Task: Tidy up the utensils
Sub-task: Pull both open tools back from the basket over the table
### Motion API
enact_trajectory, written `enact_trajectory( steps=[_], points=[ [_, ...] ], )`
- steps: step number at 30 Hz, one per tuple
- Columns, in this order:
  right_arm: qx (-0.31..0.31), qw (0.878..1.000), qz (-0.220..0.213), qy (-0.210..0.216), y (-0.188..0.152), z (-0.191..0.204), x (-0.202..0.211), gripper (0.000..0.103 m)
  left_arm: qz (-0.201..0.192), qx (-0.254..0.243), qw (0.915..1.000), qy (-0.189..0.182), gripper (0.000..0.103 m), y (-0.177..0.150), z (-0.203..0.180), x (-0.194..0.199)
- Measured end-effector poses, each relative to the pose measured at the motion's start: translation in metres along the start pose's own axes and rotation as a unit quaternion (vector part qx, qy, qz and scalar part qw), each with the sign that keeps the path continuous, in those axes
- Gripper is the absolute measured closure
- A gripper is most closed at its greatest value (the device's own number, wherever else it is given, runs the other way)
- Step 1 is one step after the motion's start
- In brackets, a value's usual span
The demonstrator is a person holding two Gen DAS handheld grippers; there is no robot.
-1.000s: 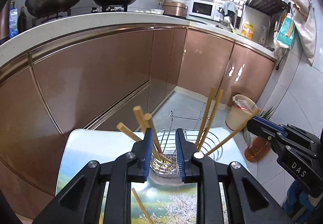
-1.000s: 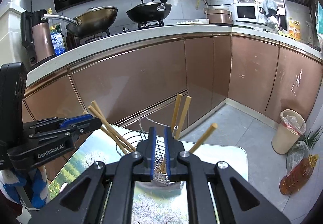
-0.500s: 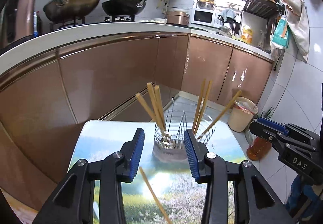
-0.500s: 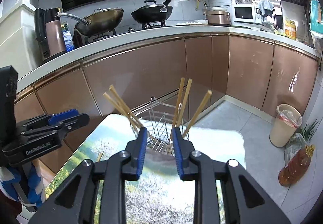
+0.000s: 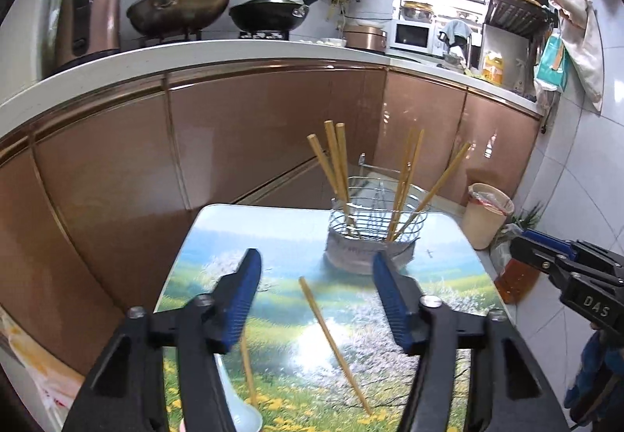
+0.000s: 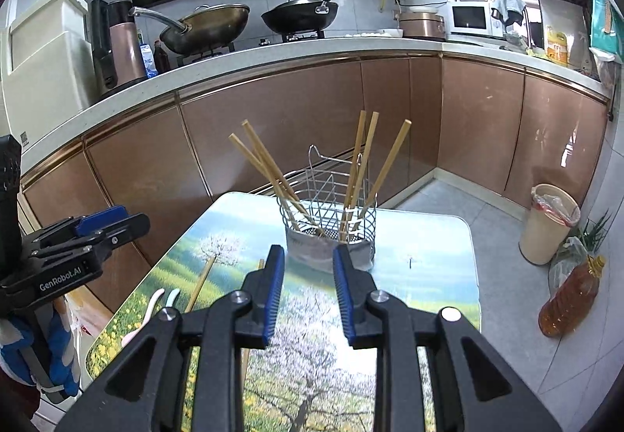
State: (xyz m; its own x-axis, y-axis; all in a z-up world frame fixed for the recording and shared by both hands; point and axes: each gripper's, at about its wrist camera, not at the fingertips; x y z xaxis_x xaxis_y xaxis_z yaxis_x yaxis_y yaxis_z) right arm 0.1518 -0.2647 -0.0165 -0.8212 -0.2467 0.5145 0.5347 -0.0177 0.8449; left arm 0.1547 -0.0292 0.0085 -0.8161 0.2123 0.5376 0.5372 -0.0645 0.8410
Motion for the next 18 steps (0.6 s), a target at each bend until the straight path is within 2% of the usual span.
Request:
enact_trajectory(
  steps=[3,8,18],
  points=[
    [0.004,1.0,-0.002,-0.007,-0.008,0.004,0.009,0.077,-0.002,-0.002,1.0,0.004,0.042,-0.006,0.001,0.007],
    [0.005,1.0,-0.007,-0.012,-0.016,0.01,0.021,0.065,-0.01,-0.003,0.9999,0.012,0.037,-0.015,0.002,0.018],
    [-0.003,1.0,-0.013,-0.011,-0.031,0.012,0.039,0.063,-0.037,-0.021,0.9984,0.038,0.037,-0.033,0.005,0.042]
  ],
)
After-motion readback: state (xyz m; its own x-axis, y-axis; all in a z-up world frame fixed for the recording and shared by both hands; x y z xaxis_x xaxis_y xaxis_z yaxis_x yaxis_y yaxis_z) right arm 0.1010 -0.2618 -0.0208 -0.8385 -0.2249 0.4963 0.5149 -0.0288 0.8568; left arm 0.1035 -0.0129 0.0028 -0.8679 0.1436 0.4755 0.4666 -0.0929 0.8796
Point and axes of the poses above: each gripper's, at about its wrist camera, not at the fingertips, and x roughly against the way its jaws point, z to its left, y to its top
